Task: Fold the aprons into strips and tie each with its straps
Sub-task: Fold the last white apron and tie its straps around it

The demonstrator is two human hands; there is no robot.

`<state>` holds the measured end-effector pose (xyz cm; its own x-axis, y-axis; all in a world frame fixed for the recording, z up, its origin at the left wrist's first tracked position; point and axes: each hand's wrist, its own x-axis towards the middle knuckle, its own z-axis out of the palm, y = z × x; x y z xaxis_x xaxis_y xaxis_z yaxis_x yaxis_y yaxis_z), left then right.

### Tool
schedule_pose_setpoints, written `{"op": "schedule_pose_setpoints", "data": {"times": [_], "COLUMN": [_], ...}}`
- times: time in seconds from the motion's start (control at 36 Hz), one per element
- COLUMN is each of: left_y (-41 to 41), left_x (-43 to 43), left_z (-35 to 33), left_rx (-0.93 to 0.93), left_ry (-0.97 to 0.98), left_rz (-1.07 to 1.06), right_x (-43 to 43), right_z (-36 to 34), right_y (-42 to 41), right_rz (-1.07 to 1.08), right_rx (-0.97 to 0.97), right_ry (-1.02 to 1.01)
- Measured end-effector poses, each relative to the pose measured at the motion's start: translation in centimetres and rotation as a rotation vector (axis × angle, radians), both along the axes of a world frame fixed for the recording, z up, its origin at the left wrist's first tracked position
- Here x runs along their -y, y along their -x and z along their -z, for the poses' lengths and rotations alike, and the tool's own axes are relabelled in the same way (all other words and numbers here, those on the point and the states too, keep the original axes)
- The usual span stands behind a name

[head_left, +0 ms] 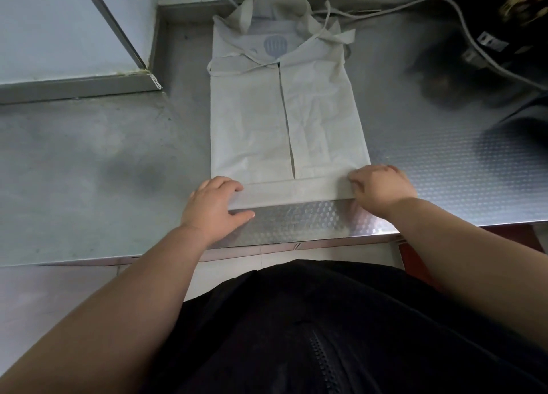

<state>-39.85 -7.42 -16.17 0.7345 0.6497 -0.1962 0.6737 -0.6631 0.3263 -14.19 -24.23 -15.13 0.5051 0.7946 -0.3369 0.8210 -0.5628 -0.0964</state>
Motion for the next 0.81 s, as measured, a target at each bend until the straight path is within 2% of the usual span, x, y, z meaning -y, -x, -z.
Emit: {"op": "schedule_pose_setpoints", "data": {"times": [0.08, 0.17, 0.25, 0.33, 0.42, 0.47, 0.56, 0.67, 0.72, 0.81], "left_y": [-0.1, 0.2, 0.4, 0.4, -0.3, -0.8, -1.4, -1.8, -1.8, -2.0], "left_x": [-0.9, -1.8, -2.4, -2.3, -2.3, -2.5, -3.4, -4.7, -5.1, -5.3], "left_z": [0.2, 0.4, 0.6, 0.2, -0.4, -0.9, -1.5, -1.6, -1.2, -0.7], "left_rx": [-0.009, -0.013, 0.047, -0.003, -0.070, 0.022, 0.066, 0.164, 0.207, 0.249], "left_ry": [-0.005, -0.139, -0.264, -0.236, -0.089, 0.074, 0.301, 0.507, 0.562, 0.480], "left_rz": [0.037, 0.155, 0.265, 0.292, 0.169, 0.005, -0.176, -0.398, -0.456, -0.519], "right_x": [-0.2, 0.1, 0.0, -0.3, -1.1, -1.8, -2.4, -2.5, -2.5, -2.5], "right_z": [-0.2, -0.4, -0.3, -0.1, -0.4, -1.0, -2.0, -2.4, -2.4, -2.0], "right_y": [-0.2, 0.1, 0.3, 0.6, 0.2, -0.6, -2.2, -3.7, -4.0, -4.6], "right_rz": [-0.003, -0.008, -0.023, -0.047, -0.047, -0.030, -0.005, 0.119, 0.180, 0.231], "right_rx": [-0.036, -0.072, 0.005, 0.080, 0.093, 0.056, -0.106, -0.320, -0.406, -0.444], "right_ry": [0.042, 0.104, 0.080, 0.065, 0.050, 0.055, 0.090, 0.086, 0.042, -0.037]}}
